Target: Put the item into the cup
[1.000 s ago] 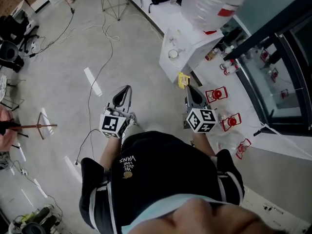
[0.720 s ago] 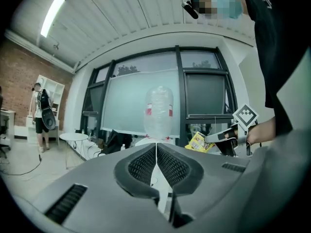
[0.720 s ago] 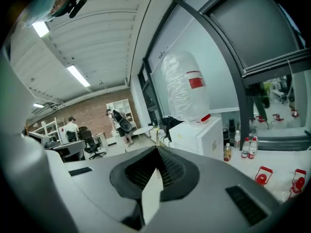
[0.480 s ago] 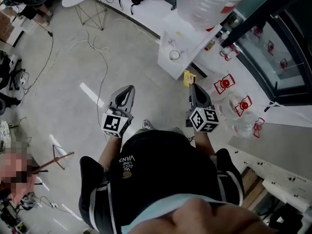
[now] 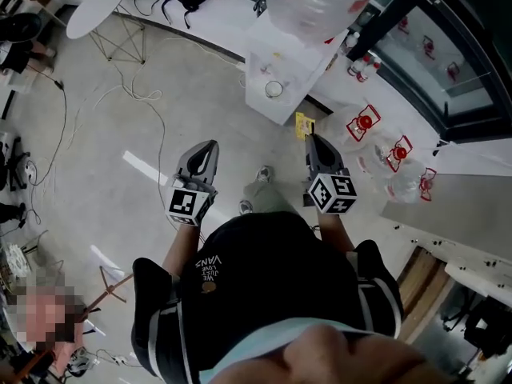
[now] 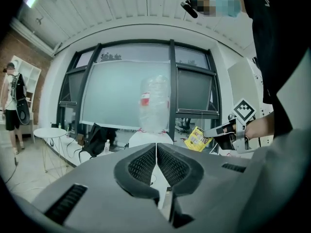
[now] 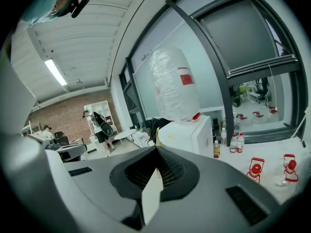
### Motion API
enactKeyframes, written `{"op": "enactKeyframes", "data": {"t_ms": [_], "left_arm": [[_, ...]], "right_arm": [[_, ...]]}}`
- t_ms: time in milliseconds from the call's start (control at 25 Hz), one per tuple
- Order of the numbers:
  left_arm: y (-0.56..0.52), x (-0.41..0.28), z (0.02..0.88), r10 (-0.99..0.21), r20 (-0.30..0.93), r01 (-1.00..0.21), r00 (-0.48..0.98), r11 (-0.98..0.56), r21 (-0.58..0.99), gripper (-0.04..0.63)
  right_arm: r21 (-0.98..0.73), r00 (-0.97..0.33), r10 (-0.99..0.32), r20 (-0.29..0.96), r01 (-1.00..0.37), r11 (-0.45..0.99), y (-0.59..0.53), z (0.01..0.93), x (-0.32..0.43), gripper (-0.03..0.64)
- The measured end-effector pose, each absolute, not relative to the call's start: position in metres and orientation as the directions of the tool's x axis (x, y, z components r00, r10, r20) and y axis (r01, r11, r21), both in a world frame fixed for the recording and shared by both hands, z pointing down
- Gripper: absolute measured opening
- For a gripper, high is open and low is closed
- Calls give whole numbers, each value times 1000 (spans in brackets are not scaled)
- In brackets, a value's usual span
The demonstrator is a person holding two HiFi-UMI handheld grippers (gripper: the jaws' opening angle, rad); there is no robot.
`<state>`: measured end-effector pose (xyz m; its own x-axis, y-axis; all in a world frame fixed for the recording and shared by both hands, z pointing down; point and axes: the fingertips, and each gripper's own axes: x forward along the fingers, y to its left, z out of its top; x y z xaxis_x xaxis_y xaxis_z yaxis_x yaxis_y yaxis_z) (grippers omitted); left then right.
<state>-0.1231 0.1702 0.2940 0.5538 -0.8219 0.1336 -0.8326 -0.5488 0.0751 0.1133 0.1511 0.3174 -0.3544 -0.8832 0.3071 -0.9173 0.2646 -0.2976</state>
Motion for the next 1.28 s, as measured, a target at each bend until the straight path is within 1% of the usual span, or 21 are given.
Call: {"op": "enactKeyframes", "data": {"t_ms": [200,560,720,960,1280], "left_arm": [[127,-108,300,-813,148,-825,564,-562,60,21],[49,-101,315,-809,187,-828,557,-559,51,21],[26,-99,323,-797,181,-816,576,-575,68,21],[-13,-114,340,-724,196,-747,662,-659,87,21],[-46,-135,349,-536,232,-562,812,-825,62,21]], "right_arm": [[-281,-354,-878,323,-922,268,112,330,125,43],[-292,-405,-843,355,-904,312,41,348,117,43],[-288,-392,-846,361,-910,299,23,354,114,43],[-292,-314,-875,368,-933,212,4,361,91,43],[-267,-130,-918,376,-963,27,-12,366,57,43]]}}
